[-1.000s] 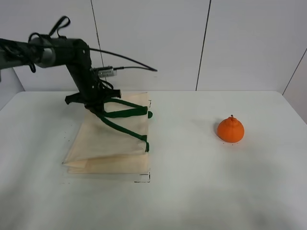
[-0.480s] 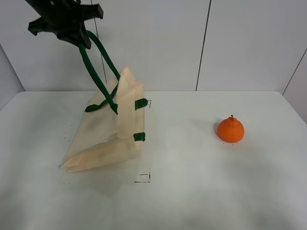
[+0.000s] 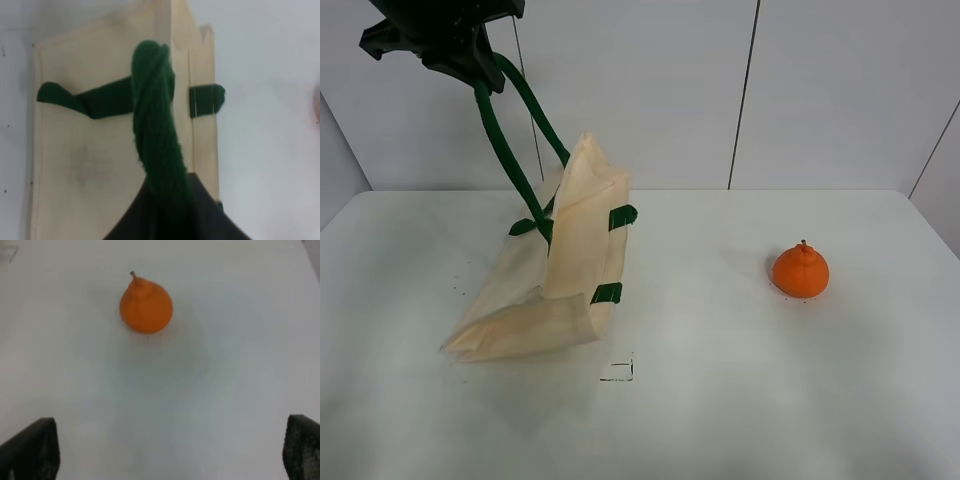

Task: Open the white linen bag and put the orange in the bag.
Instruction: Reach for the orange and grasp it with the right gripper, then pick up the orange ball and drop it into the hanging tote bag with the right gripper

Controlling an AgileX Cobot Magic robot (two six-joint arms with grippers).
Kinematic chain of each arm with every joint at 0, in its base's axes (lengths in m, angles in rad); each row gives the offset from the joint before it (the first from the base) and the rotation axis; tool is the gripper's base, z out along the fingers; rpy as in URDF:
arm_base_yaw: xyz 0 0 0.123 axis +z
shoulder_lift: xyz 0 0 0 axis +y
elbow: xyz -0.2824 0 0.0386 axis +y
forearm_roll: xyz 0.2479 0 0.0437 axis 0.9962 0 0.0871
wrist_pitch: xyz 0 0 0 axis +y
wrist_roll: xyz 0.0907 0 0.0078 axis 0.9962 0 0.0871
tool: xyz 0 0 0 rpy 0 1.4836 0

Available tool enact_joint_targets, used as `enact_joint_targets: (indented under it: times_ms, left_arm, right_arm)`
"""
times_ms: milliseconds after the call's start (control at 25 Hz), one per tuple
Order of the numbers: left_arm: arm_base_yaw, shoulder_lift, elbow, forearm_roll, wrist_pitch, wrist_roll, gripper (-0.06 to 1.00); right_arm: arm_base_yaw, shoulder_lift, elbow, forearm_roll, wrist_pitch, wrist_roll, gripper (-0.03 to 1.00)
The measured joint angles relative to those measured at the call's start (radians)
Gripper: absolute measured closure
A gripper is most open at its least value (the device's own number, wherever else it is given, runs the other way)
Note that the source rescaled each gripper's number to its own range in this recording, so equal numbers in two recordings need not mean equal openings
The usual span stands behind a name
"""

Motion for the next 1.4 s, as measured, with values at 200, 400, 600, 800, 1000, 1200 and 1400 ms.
enact_joint_targets:
  times_ms: [200,400,600,800,1000,1200,1400]
  left_arm:
    - [0.0,0.0,-0.018,-0.002,0.001,0.002,0.94]
    - [0.0,0.0,-0.019,-0.003,0.001,0.003,0.94]
    - [0.0,0.0,-0.019,-0.003,0.001,0.003,0.94]
    - [0.0,0.0,-0.019,-0.003,0.0,0.003,0.94]
    - [0.0,0.0,-0.019,-0.007,-0.002,0.003,0.94]
    - [0.0,0.0,-0.019,-0.007,-0.008,0.003,0.94]
    - [0.0,0.0,-0.019,-0.007,-0.008,0.003,0.94]
  right_arm:
    - [0.0,0.421,-0.109,0.014,-0.093,-0.032,-0.03]
    - [0.0,0.892,-0.319,0.016,-0.129,-0.036,-0.03]
    - [0.0,1.322,-0.64,0.018,-0.034,-0.041,-0.03]
    - [0.014,1.617,-0.917,0.015,0.032,-0.045,-0.03]
    - [0.05,1.794,-1.027,0.014,0.012,-0.045,-0.03]
    - [0.058,1.899,-1.03,0.006,-0.064,-0.012,-0.03]
    - [0.058,1.959,-1.03,-0.013,-0.088,-0.003,-0.03]
